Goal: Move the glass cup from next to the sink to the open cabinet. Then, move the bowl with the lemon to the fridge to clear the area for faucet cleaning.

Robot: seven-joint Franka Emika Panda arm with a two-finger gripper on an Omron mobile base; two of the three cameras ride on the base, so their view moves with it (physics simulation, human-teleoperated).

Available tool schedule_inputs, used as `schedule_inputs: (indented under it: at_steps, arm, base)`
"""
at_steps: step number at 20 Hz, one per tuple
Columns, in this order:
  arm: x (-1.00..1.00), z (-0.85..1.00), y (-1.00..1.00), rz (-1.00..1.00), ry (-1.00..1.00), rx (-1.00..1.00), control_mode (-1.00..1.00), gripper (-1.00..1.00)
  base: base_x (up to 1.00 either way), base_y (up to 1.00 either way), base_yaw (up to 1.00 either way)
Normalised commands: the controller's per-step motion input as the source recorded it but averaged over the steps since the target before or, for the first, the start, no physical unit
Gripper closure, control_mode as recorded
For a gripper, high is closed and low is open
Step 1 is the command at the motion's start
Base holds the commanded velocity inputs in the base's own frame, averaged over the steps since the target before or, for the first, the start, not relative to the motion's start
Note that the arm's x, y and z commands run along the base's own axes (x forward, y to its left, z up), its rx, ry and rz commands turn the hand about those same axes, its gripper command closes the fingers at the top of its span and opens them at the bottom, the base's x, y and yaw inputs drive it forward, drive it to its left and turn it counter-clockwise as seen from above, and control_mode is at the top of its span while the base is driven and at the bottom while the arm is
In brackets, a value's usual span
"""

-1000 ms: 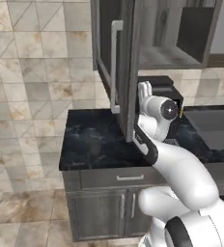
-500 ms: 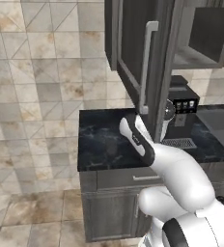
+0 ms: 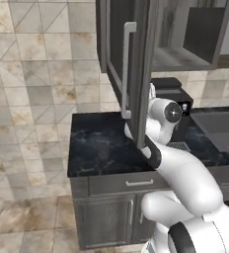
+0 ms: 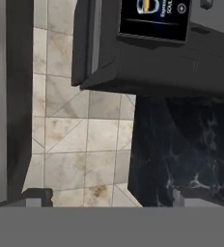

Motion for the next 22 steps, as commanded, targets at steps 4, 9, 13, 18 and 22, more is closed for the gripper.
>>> schedule_inputs:
  at_steps: [4, 9, 13, 18, 22]
  arm:
    - [0.00, 0.00, 0.00, 0.00, 0.00, 0.00, 1.00, -1.00]
    - [0.00, 0.00, 0.00, 0.00, 0.00, 0.00, 1.00, -1.00]
    - [0.00, 0.00, 0.00, 0.00, 0.00, 0.00, 1.00, -1.00]
    - [0.15, 0.00, 0.03, 0.01, 0.83, 0.00, -1.00, -1.00]
    - [0.00, 0.00, 0.00, 0.15, 0.86, 0.00, -1.00, -1.00]
  base:
    - [0.61, 0.16, -0.05]
    - [0.74, 0.00, -0.05]
    - [0.46, 0.05, 0.00]
    - [0.00, 0.00, 0.00]
    - [0.00, 0.00, 0.00]
